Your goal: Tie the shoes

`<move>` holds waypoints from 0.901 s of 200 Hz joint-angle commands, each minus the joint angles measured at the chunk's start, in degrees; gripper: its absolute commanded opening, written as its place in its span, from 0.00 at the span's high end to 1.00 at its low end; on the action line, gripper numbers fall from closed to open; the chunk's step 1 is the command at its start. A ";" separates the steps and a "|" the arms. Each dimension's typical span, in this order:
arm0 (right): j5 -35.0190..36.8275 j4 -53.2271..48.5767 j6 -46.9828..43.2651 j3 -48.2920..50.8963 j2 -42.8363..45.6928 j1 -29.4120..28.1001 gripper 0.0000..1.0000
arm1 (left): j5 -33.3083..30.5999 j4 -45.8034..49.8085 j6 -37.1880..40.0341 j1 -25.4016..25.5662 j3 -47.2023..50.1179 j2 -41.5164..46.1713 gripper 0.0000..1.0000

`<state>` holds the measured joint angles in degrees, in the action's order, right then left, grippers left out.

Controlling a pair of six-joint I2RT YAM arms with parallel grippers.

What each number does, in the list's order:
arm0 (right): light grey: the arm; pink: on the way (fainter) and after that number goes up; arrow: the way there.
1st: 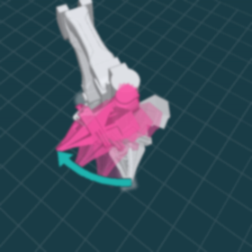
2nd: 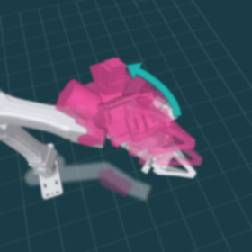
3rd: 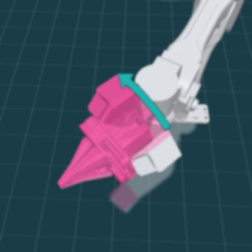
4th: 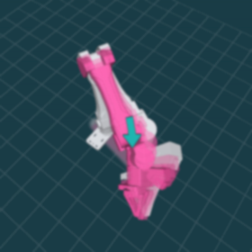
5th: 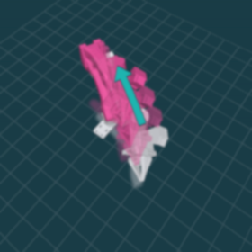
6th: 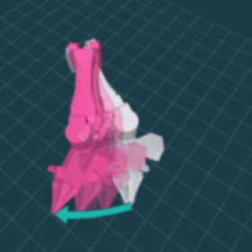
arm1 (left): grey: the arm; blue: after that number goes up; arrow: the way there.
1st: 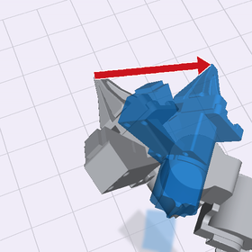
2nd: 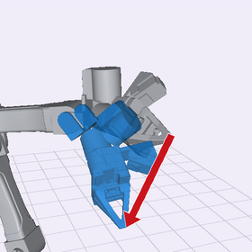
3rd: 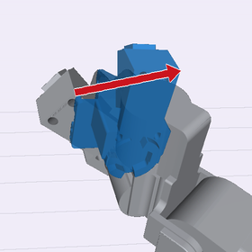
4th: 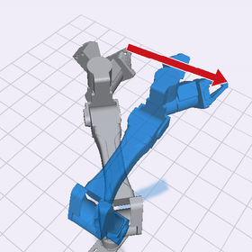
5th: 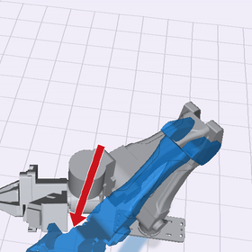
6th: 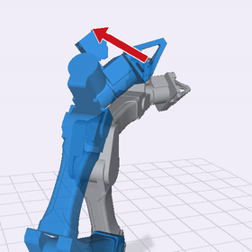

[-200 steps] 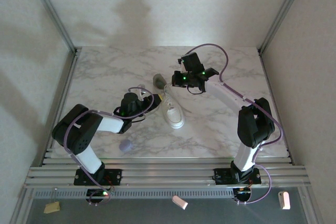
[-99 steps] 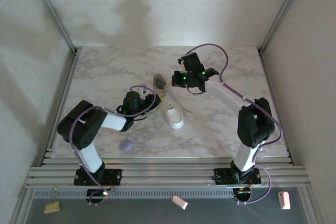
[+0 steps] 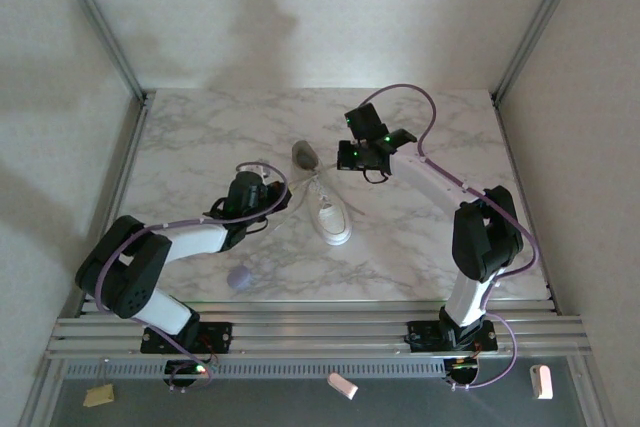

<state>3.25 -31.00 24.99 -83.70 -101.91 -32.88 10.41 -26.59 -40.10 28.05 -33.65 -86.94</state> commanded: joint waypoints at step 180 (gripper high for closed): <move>-12.85 3.64 -5.39 0.95 -0.37 2.63 0.82 | -1.89 7.31 6.80 -4.23 5.49 11.21 0.68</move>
<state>-0.80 -32.01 21.58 -84.42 -106.30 -29.93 6.17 -13.76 -34.26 23.90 -29.12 -80.71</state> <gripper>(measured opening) 0.073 0.111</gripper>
